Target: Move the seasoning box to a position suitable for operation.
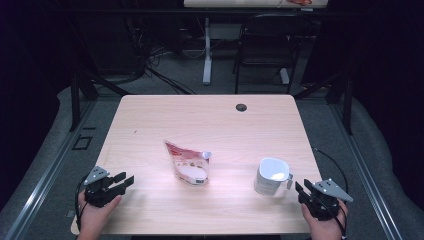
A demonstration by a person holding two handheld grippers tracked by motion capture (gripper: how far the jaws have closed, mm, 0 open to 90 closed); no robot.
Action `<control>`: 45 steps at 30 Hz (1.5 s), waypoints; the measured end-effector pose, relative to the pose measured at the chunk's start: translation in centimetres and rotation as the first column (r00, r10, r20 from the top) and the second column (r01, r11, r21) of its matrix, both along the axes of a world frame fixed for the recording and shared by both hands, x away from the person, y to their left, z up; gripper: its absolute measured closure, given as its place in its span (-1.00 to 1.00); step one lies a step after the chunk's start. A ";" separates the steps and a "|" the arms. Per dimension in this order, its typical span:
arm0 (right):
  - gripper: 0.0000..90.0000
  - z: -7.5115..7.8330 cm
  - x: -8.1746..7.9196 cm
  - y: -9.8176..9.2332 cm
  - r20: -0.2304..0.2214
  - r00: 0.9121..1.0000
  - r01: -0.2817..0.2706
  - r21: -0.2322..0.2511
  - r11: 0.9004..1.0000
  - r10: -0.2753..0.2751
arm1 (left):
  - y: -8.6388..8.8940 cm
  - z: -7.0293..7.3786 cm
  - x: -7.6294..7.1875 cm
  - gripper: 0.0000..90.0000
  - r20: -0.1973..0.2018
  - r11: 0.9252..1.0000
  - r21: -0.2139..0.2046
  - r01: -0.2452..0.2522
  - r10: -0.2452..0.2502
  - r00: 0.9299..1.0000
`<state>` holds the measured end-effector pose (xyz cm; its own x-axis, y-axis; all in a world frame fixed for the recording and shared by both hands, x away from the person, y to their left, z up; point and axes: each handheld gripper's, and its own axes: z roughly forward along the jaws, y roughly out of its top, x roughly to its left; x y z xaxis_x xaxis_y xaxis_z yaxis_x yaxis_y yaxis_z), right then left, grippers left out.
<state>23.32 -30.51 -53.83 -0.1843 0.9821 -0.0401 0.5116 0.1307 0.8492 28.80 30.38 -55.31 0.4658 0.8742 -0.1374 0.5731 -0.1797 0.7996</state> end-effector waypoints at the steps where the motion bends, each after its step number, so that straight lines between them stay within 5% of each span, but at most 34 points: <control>1: 0.45 0.0 -0.1 0.2 0.003 1.000 -0.007 0.001 1.000 0.007 | -0.1 0.0 0.0 0.30 0.005 1.000 0.002 0.000 0.000 1.000; 6: 0.50 0.1 -0.3 0.9 -0.012 0.998 -0.057 -0.033 0.998 0.056 | -0.4 0.1 0.1 0.29 0.015 1.000 0.006 -0.010 0.010 1.000; 24: 0.45 -0.9 1.5 2.0 -0.039 0.993 -0.115 -0.016 0.993 0.114 | -0.2 -0.4 0.3 0.23 -0.024 1.000 -0.003 -0.019 0.019 1.000; 35: 0.59 -0.9 2.7 2.4 -0.039 0.996 -0.079 -0.049 0.996 0.078 | -0.1 -0.4 -0.1 0.21 -0.024 1.000 0.001 -0.017 0.017 1.000; 45: 0.72 -0.8 3.0 2.4 -0.035 0.998 -0.060 -0.029 0.998 0.059 | 0.1 -0.3 -0.4 0.22 -0.032 1.000 -0.019 -0.022 0.021 0.999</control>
<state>26.35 -28.13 -54.66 -0.2437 0.9679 -0.0621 0.5305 0.1866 0.8269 28.44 30.51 -55.64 0.4419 0.8811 -0.1686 0.6021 -0.1521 0.7838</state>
